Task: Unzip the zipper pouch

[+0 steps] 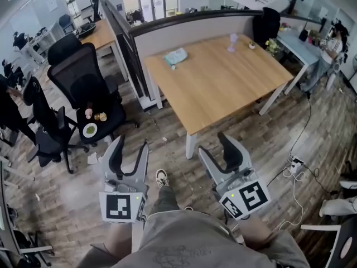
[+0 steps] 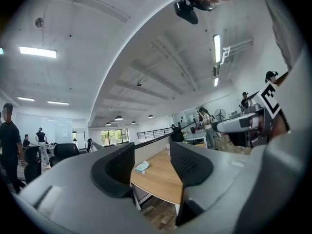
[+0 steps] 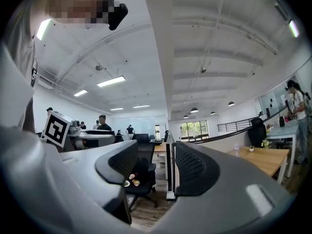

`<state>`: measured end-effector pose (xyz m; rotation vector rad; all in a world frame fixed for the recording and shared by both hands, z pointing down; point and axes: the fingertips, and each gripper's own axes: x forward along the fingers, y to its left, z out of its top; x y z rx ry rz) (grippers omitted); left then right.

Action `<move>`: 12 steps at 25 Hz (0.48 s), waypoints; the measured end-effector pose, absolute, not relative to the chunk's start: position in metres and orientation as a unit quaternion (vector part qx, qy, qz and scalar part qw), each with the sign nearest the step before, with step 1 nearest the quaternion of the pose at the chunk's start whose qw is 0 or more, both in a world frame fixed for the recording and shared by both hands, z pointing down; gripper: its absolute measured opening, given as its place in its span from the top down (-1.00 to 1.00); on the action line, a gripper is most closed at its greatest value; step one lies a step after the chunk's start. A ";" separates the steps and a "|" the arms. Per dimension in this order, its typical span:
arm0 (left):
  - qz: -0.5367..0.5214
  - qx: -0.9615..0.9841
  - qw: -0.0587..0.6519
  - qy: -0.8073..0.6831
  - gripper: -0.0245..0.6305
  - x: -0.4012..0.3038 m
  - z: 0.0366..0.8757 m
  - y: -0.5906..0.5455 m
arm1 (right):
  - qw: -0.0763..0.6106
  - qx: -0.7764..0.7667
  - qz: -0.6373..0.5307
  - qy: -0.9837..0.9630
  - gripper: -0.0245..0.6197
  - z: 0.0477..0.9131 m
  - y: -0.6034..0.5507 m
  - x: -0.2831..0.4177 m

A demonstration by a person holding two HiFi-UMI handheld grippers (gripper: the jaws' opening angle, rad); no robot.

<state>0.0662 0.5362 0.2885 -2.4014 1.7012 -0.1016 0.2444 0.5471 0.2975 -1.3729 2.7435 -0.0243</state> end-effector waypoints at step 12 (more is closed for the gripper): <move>-0.055 -0.819 0.076 0.565 0.26 0.018 0.300 0.404 | -0.006 -0.450 -0.034 0.892 0.22 0.320 0.410 0.195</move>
